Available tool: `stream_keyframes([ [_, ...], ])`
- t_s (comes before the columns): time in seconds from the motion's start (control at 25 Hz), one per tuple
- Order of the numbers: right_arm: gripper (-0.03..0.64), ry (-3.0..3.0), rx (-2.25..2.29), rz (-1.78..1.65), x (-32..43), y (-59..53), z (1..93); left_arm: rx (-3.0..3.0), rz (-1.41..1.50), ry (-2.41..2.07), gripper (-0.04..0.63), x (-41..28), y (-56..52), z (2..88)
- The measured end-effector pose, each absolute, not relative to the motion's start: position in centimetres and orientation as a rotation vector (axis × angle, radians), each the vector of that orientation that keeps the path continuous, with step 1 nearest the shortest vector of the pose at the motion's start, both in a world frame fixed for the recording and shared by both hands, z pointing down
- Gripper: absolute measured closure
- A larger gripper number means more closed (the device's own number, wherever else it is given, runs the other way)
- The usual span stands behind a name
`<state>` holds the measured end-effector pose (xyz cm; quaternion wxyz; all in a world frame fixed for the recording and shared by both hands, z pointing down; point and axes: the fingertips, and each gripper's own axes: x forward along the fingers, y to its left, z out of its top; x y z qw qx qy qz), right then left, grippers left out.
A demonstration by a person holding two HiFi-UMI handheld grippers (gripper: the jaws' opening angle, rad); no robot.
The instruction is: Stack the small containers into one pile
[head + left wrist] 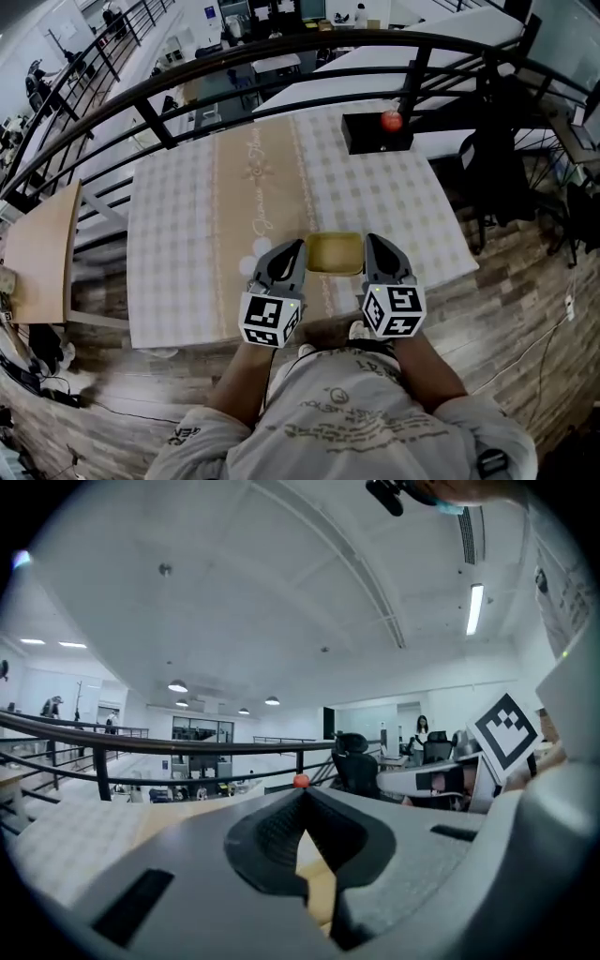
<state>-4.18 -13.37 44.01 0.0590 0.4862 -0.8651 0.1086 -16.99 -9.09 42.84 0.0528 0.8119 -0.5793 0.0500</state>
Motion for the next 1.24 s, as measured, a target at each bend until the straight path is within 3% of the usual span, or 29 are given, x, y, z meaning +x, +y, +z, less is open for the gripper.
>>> stream_keyframes([
  [1.24, 0.624, -2.496, 1.577, 0.365, -5.4, -8.9, 46.5, 2.425, 0.152, -1.803, 0.589, -19.6, -6.2, 43.4],
])
